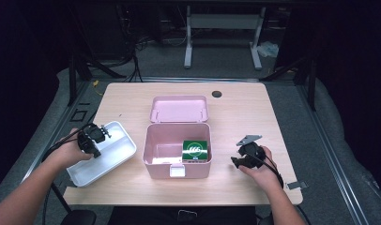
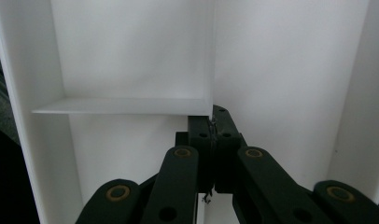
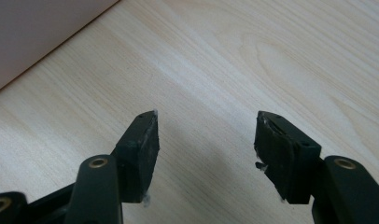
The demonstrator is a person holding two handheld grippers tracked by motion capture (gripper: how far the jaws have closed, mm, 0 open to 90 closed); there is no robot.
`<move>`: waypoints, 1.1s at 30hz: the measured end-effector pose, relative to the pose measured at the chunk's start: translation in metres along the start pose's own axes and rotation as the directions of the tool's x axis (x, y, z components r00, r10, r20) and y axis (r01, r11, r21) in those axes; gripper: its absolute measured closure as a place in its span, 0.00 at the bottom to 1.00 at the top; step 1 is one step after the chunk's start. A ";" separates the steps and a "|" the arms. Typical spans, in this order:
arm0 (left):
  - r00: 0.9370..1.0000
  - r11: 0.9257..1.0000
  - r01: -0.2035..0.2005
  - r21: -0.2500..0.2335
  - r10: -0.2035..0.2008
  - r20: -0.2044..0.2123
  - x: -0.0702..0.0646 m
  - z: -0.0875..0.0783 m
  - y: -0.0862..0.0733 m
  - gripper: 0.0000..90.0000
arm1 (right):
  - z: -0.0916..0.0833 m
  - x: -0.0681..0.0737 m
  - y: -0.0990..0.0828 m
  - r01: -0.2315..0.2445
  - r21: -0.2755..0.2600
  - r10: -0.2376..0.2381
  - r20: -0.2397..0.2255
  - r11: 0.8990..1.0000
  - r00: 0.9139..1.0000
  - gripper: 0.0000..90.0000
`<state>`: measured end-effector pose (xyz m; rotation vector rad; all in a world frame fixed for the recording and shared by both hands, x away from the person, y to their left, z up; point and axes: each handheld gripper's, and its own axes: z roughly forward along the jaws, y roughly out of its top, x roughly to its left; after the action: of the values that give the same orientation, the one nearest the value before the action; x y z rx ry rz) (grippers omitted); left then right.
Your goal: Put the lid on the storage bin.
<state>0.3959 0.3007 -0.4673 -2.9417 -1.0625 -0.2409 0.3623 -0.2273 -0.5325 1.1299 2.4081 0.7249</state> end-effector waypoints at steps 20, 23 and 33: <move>0.999 1.000 0.013 0.004 -0.013 -0.051 0.008 -0.038 0.001 0.99 | 0.000 0.000 0.000 0.001 0.002 -0.001 0.003 1.000 1.000 0.44; 0.998 1.000 0.020 -0.001 -0.020 -0.055 0.009 -0.049 0.003 0.99 | 0.000 0.000 0.000 0.002 0.002 -0.002 0.004 1.000 1.000 0.44; 0.996 0.999 -0.035 -0.013 0.033 -0.087 0.000 -0.086 0.022 0.99 | 0.000 -0.001 0.000 0.001 -0.002 -0.001 0.006 1.000 1.000 0.44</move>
<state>0.3974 0.2788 -0.3812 -2.9286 -1.0034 -0.3732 0.3622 -0.2281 -0.5323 1.1288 2.4022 0.7219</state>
